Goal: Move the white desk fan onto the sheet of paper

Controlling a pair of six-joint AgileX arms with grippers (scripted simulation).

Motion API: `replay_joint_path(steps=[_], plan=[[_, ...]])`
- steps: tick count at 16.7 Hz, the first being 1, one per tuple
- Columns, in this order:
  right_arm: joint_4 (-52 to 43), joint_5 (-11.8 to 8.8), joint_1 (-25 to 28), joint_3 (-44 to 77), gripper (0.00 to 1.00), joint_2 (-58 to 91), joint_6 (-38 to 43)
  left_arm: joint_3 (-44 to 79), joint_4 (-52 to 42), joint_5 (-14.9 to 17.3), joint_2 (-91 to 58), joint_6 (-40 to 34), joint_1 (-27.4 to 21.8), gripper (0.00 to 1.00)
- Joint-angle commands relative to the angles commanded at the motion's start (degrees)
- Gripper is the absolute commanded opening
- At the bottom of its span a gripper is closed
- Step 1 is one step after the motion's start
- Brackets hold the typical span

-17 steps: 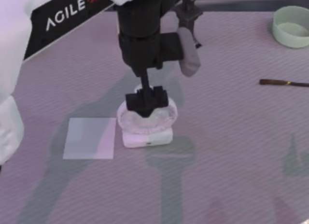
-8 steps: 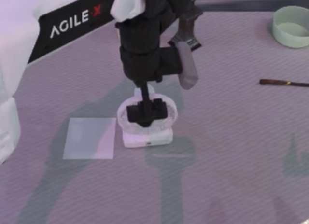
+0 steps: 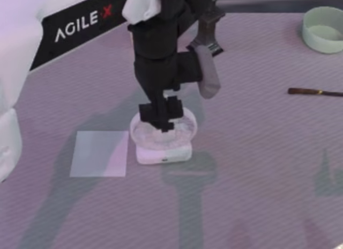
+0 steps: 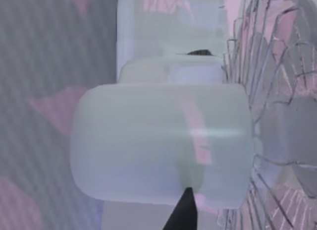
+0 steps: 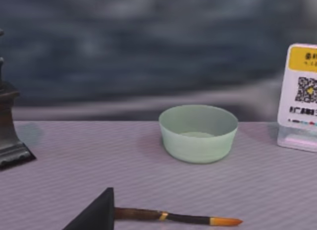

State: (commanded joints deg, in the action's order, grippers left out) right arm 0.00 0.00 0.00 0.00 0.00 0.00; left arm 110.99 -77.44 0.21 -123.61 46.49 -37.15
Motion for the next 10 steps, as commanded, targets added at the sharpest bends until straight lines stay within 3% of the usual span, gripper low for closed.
replay_joint_path(steps=[4, 10], plan=[[0.0, 0.0, 0.0, 0.0, 1.00, 0.0, 0.0, 0.0, 0.0, 0.0, 0.0, 0.0, 0.0, 0.02], [0.0, 0.0, 0.0, 0.0, 1.00, 0.0, 0.0, 0.0, 0.0, 0.0, 0.0, 0.0, 0.0, 0.00]])
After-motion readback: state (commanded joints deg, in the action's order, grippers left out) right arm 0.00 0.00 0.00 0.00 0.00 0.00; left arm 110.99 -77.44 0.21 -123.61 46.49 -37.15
